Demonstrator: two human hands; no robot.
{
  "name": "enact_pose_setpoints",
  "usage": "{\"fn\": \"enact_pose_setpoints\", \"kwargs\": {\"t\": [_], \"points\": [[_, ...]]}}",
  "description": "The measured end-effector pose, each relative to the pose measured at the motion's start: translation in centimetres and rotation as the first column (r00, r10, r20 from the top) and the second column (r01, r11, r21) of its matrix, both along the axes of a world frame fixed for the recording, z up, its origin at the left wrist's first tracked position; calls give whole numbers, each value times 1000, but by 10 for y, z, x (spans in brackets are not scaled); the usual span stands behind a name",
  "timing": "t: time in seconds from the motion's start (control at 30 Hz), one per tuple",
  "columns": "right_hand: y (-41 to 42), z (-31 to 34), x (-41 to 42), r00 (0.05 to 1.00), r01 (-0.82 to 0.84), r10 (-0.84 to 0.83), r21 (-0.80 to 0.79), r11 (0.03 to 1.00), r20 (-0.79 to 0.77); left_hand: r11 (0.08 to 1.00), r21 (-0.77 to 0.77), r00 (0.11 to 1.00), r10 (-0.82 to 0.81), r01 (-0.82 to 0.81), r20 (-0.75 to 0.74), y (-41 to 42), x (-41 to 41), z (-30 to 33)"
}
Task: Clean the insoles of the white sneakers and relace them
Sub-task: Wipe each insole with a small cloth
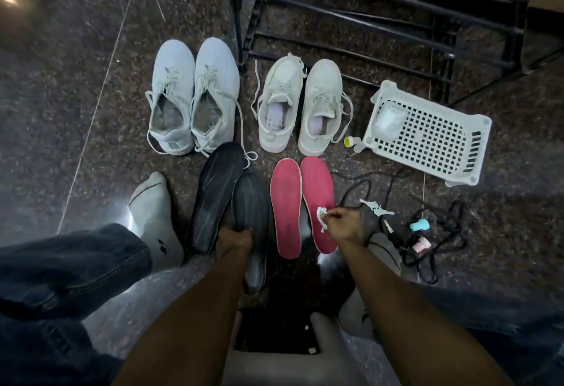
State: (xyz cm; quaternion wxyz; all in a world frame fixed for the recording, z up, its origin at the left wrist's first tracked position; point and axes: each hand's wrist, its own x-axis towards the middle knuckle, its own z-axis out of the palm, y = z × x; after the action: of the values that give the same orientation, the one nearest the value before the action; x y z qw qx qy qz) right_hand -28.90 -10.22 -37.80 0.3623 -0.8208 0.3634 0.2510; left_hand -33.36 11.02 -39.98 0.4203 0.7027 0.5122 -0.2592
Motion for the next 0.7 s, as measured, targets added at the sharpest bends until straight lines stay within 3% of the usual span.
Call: {"fn": "enact_pose_setpoints", "kwargs": {"t": [0.13,0.23,0.37,0.53,0.63,0.7], "points": [[4,1,-9,999,-13,15,-44,999,29,999,-40,998,-32,30,-46,-3,2,0],[10,6,-15,998,52,-56,111,992,28,992,-124,1000,24,-22,15,-10,4,10],[28,36,-16,990,71,-111,362,929,89,951,-233,948,249,-201,198,-14,7,40],[39,105,6,944,-109,-72,513,852,321,882,-417,902,345,-217,261,-15,30,101],[43,139,18,897,-230,-7,481,846,442,839,-533,895,315,-108,315,-25,39,144],[42,154,20,846,-341,96,394,853,524,764,-641,871,357,-65,337,-34,42,168]]}}
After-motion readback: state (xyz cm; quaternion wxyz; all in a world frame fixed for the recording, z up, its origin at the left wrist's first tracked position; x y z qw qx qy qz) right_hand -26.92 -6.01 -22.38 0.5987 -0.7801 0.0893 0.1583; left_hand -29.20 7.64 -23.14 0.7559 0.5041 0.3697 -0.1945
